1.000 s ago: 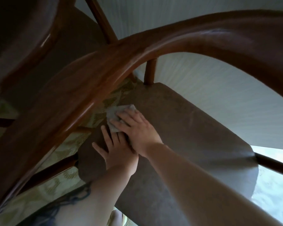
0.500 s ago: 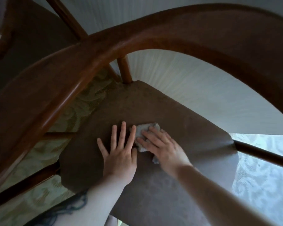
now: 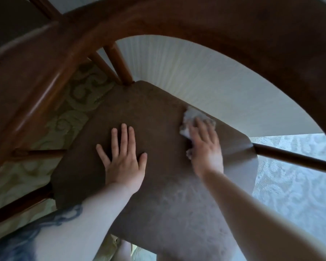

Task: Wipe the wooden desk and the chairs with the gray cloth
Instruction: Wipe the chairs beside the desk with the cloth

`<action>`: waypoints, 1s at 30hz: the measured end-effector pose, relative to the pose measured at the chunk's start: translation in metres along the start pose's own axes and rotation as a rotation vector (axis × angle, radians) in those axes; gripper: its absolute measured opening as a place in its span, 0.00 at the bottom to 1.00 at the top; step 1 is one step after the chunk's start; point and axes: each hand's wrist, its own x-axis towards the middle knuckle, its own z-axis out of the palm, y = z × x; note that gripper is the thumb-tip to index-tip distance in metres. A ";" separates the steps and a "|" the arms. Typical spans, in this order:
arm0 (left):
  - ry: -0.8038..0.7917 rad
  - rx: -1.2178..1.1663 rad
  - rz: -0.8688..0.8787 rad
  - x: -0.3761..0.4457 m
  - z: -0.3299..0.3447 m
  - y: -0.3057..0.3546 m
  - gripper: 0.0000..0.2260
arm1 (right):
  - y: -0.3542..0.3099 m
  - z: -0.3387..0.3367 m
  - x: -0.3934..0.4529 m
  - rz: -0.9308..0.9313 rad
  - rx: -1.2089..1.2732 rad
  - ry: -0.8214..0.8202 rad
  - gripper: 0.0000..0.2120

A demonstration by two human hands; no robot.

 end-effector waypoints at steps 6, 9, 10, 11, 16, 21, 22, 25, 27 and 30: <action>0.019 -0.036 0.084 -0.008 0.001 0.014 0.33 | -0.022 -0.006 -0.011 0.339 0.146 0.127 0.43; -0.007 -0.038 0.108 -0.010 0.004 0.028 0.32 | -0.058 0.006 -0.015 -0.272 0.098 -0.087 0.37; -0.017 -0.028 0.111 -0.011 0.004 0.031 0.32 | -0.052 0.006 -0.016 -0.285 0.062 -0.111 0.37; -0.014 -0.019 0.132 -0.012 0.004 0.036 0.31 | -0.038 0.005 -0.021 -0.190 0.032 -0.103 0.39; -0.036 -0.055 0.293 -0.022 -0.004 0.069 0.29 | 0.046 -0.018 -0.078 0.555 -0.021 0.031 0.41; -0.099 -0.005 0.396 -0.035 0.004 0.084 0.28 | -0.002 -0.019 -0.066 0.542 0.085 0.016 0.39; -0.110 -0.001 0.394 -0.036 0.007 0.083 0.28 | -0.017 -0.015 -0.060 0.325 0.089 -0.042 0.38; -0.121 -0.009 0.360 -0.038 0.015 0.072 0.28 | -0.020 -0.013 -0.060 0.112 0.021 -0.177 0.36; -0.100 -0.007 0.378 -0.042 0.017 0.062 0.28 | 0.007 -0.017 -0.088 0.338 -0.016 -0.103 0.40; -0.092 -0.020 0.369 -0.046 0.013 0.047 0.28 | 0.027 -0.024 -0.131 0.767 0.032 -0.014 0.40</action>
